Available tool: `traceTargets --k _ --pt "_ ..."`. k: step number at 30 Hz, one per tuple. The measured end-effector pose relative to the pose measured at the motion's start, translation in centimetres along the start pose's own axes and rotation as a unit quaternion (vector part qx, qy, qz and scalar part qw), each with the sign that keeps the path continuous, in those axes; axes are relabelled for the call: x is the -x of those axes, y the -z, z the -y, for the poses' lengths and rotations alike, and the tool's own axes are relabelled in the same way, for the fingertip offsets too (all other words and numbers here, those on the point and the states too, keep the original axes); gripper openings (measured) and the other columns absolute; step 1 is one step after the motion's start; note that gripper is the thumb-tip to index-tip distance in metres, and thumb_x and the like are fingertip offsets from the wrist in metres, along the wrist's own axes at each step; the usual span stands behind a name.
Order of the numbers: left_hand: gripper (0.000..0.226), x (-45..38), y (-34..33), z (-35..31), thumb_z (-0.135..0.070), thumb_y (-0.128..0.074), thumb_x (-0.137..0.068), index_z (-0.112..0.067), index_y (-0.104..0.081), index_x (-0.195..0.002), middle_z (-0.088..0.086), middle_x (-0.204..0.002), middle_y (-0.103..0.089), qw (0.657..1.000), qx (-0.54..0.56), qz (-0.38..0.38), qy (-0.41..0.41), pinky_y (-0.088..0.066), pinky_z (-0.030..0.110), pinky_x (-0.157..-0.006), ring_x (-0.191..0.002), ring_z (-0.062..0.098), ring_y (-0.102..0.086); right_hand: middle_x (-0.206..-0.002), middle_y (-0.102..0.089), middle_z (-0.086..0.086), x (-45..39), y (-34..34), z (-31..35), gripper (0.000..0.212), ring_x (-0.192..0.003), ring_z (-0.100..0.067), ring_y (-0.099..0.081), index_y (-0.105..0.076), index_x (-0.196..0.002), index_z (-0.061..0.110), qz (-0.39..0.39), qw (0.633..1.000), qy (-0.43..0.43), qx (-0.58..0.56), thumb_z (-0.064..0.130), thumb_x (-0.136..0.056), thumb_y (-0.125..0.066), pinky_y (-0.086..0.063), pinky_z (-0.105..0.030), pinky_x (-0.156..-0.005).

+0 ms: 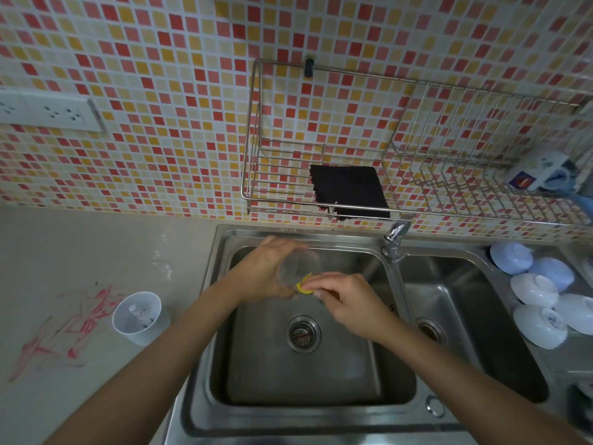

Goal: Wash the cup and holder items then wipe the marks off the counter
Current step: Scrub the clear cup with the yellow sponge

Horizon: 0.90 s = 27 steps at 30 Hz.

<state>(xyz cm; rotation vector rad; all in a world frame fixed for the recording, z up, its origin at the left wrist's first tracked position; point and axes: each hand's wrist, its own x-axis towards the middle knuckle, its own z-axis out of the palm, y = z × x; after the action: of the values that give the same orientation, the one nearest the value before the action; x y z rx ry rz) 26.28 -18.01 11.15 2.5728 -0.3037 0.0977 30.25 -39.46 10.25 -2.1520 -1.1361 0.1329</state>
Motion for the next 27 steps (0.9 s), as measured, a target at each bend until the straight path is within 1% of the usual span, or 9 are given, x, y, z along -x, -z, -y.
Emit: traceTargets --k 2,4,6,9,13,18,22,25,27 --pt "0.087 0.1 -0.3 -0.1 -0.039 -0.086 -0.065 -0.023 -0.045 -0.140 -0.008 -0.138 -0.051 1.000 -0.012 -0.005 -0.002 -0.029 0.020 -0.104 -0.127 0.012 -0.041 -0.115 -0.070 0.009 0.1 -0.3 -0.3 0.032 -0.113 0.001 -0.060 -0.073 -0.110 0.017 0.000 1.000 0.016 0.015 -0.002 -0.088 -0.060 -0.049 -0.029 -0.097" --pt "0.088 -0.1 -0.3 -0.2 -0.038 -0.086 -0.064 -0.023 -0.045 -0.140 -0.007 -0.138 -0.052 1.000 -0.016 -0.008 -0.007 -0.030 0.021 -0.103 -0.126 0.013 -0.041 -0.118 -0.069 0.009 0.2 0.0 -0.9 0.040 -0.118 -0.006 -0.058 -0.071 -0.113 0.021 -0.006 0.990 0.074 0.117 -0.005 -0.083 -0.064 -0.051 -0.039 -0.090" --pt "0.089 -0.3 0.0 -0.2 -0.038 -0.087 -0.063 -0.022 -0.044 -0.140 -0.006 -0.138 -0.051 1.000 -0.004 -0.001 0.002 -0.028 0.019 -0.102 -0.127 0.013 -0.040 -0.120 -0.068 0.009 0.2 0.5 -1.7 0.048 -0.120 -0.010 -0.057 -0.070 -0.113 0.022 -0.032 0.974 0.110 0.196 -0.008 -0.076 -0.069 -0.050 -0.040 -0.086" --pt "0.091 -0.3 0.7 0.1 -0.037 -0.088 -0.062 -0.021 -0.043 -0.141 -0.005 -0.139 -0.050 1.000 0.011 -0.004 0.016 -0.030 0.021 -0.103 -0.127 0.012 -0.039 -0.116 -0.070 0.007 0.8 0.7 -1.6 0.042 -0.117 -0.009 -0.059 -0.072 -0.109 0.017 -0.062 0.983 0.093 0.145 -0.009 -0.077 -0.066 -0.051 -0.040 -0.088" --pt "0.089 -0.2 0.6 0.1 -0.035 -0.087 -0.064 -0.022 -0.043 -0.141 -0.007 -0.139 -0.050 1.000 0.009 0.008 0.014 -0.025 0.015 -0.099 -0.128 0.011 -0.040 -0.114 -0.071 0.006 1.0 -0.3 -0.6 0.030 -0.117 -0.004 -0.059 -0.073 -0.110 0.012 -0.043 0.995 0.079 0.052 -0.003 -0.086 -0.061 -0.048 -0.033 -0.098" --pt "0.090 -0.5 0.5 -0.4 -0.036 -0.088 -0.062 -0.022 -0.045 -0.140 -0.005 -0.138 -0.051 0.999 0.036 0.008 -0.004 -0.032 0.024 -0.105 -0.126 0.012 -0.042 -0.120 -0.068 0.008 0.6 1.1 -1.5 0.034 -0.121 -0.011 -0.056 -0.069 -0.114 0.020 -0.031 0.973 0.128 0.188 0.004 -0.085 -0.063 -0.048 -0.037 -0.088" --pt "0.086 -0.7 0.3 -0.1 -0.050 -0.083 -0.058 -0.034 -0.047 -0.135 -0.017 -0.136 -0.052 0.996 0.076 0.039 0.020 -0.039 0.037 -0.109 -0.127 0.005 -0.045 -0.111 -0.070 0.006 0.5 0.8 -0.8 0.025 -0.111 -0.016 -0.062 -0.071 -0.105 0.018 -0.037 0.961 0.162 0.222 0.009 -0.082 -0.073 -0.050 -0.034 -0.080" --pt "0.089 -0.5 0.0 -0.2 -0.043 -0.083 -0.061 -0.033 -0.039 -0.137 -0.018 -0.137 -0.049 0.992 0.113 0.035 0.033 -0.038 0.033 -0.109 -0.128 0.003 -0.044 -0.111 -0.070 0.005 0.6 0.5 -0.5 0.021 -0.109 -0.016 -0.063 -0.069 -0.105 0.018 -0.063 0.957 0.160 0.234 0.011 -0.085 -0.070 -0.047 -0.031 -0.080" --pt "0.101 -0.2 0.0 -0.7 -0.043 -0.087 -0.060 -0.027 -0.029 -0.141 -0.015 -0.139 -0.040 0.992 0.118 0.026 0.040 -0.032 0.020 -0.106 -0.127 0.002 -0.037 -0.112 -0.069 0.005 0.5 0.4 -0.1 0.017 -0.111 -0.015 -0.062 -0.069 -0.106 0.017 -0.080 0.960 0.145 0.225 0.014 -0.090 -0.064 -0.047 -0.031 -0.083"
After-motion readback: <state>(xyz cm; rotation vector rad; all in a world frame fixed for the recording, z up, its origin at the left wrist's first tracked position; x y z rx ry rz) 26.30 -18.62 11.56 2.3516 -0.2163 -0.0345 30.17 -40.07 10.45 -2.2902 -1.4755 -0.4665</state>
